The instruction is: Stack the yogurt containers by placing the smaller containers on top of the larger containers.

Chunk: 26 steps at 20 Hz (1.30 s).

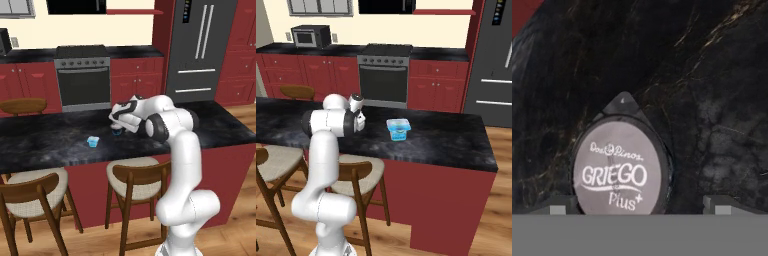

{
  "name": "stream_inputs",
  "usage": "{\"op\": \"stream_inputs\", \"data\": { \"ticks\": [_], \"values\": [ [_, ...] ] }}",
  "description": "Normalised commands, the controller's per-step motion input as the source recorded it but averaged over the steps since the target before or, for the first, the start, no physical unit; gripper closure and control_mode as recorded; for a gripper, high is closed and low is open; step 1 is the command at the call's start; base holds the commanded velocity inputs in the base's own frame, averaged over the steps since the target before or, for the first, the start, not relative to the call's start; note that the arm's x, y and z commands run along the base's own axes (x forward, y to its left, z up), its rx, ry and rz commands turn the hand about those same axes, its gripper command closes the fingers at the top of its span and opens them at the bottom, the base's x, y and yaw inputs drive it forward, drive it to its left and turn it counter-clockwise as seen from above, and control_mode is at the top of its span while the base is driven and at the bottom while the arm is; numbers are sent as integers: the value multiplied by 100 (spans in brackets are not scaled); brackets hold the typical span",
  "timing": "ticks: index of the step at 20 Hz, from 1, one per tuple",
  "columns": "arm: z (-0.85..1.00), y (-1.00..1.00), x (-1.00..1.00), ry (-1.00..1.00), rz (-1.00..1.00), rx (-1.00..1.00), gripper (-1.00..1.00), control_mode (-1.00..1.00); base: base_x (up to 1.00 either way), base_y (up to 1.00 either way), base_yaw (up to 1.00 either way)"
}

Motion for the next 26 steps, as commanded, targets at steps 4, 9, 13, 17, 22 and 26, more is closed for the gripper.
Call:
{"op": "stream_inputs", "data": {
  "ticks": [4, 9, 13, 17, 22, 26],
  "values": [
    [-7, 6, 6, 0, 0, 0, -100, -100, 0, 0, 0],
    [-8, 6, 5, 0, 0, 0, -100, -100, 0, 0, 0],
    [-9, 7, 4, 0, 0, 0, -100, -100, 0, 0, 0],
    [-10, 6, 4, 0, 0, 0, -100, -100, 0, 0, 0],
    [-10, 1, 5, 0, 0, 0, -100, -100, 0, 0, 0],
    [-9, 1, 5, 0, 0, 0, 100, -100, 0, 0, 0]
  ]
}}
